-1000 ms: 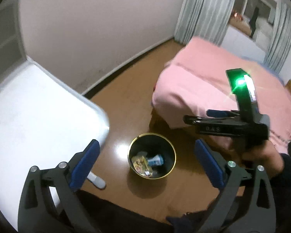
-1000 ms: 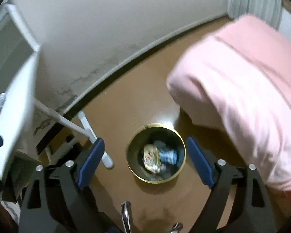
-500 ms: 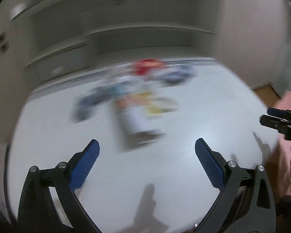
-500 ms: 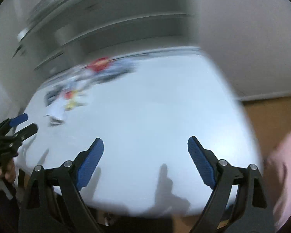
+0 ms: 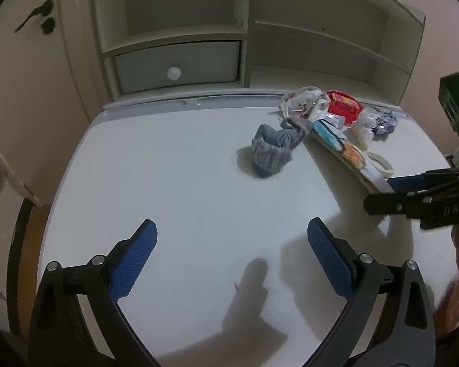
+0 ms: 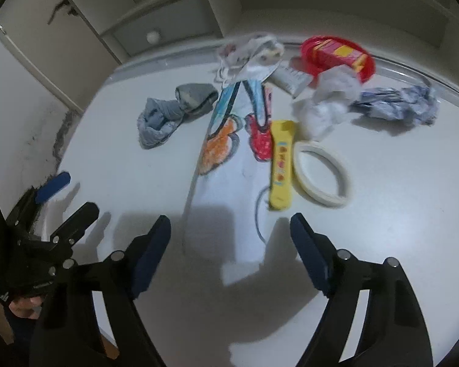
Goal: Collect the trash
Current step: 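Grasp the grey sock with the left tool while the right tool grasps the rolled drawing paper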
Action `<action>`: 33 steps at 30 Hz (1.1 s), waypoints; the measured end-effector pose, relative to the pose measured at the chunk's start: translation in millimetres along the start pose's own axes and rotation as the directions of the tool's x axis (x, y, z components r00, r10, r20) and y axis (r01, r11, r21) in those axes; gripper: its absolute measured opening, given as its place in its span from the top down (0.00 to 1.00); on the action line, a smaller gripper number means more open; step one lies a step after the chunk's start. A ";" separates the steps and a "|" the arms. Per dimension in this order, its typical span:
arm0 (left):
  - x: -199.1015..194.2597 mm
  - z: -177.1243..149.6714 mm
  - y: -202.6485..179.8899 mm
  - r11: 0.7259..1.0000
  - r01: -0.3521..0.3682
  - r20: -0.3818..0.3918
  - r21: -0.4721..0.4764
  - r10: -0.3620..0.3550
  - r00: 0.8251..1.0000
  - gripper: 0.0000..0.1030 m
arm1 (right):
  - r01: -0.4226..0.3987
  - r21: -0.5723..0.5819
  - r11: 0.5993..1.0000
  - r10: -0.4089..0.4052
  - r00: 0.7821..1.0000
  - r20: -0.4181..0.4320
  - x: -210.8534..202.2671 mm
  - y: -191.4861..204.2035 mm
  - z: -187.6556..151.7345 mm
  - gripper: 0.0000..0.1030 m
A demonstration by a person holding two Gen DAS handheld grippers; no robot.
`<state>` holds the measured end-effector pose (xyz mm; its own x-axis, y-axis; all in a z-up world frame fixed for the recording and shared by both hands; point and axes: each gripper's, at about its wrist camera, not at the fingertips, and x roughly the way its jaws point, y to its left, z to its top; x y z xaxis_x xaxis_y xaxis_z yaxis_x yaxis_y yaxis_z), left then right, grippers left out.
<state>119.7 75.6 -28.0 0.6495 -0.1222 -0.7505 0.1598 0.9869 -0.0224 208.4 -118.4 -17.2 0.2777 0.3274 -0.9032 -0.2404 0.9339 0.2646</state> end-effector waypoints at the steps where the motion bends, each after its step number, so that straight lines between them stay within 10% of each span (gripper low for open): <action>1: 8.1 6.0 -1.8 1.000 0.002 -0.003 0.004 -0.002 1.000 0.07 | 0.019 -0.005 1.000 -0.019 1.000 -0.004 4.2 2.6 4.4 0.25; 4: 20.7 18.1 4.0 1.000 0.006 -0.005 0.009 -0.006 1.000 0.07 | 0.083 -0.026 0.996 -0.083 0.997 0.004 8.5 7.9 12.8 0.38; 6: 28.6 25.5 4.8 1.000 0.021 -0.011 0.009 -0.021 1.000 0.07 | 0.111 -0.043 0.993 -0.111 0.994 0.010 7.8 10.4 15.1 0.76; 9: 36.8 35.6 -0.9 0.999 0.031 -0.010 0.033 -0.031 0.999 0.07 | 0.098 -0.058 0.994 -0.097 0.995 0.020 3.0 7.8 10.3 0.85; 20: 85.2 77.1 -45.0 0.983 -0.001 -0.062 0.185 0.013 0.998 0.10 | 0.078 -0.073 0.994 -0.072 0.993 0.090 -58.7 -19.4 -36.5 0.87; 26: 91.6 75.3 -51.8 0.984 0.038 -0.108 0.173 -0.019 0.994 0.75 | 0.099 -0.026 0.995 -0.095 0.988 0.125 -97.8 -64.8 -74.0 0.87; 33: 47.4 62.3 -90.6 0.982 0.025 -0.058 0.186 -0.014 0.998 0.80 | 0.134 0.218 0.967 -0.182 0.960 0.214 -163.2 -166.7 -148.9 0.87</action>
<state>182.4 -26.2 -20.4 0.6030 -0.1298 -0.7871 0.3111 0.9468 0.0822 64.6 -348.9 35.8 0.5094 0.1754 -0.8425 0.0074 0.9781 0.2081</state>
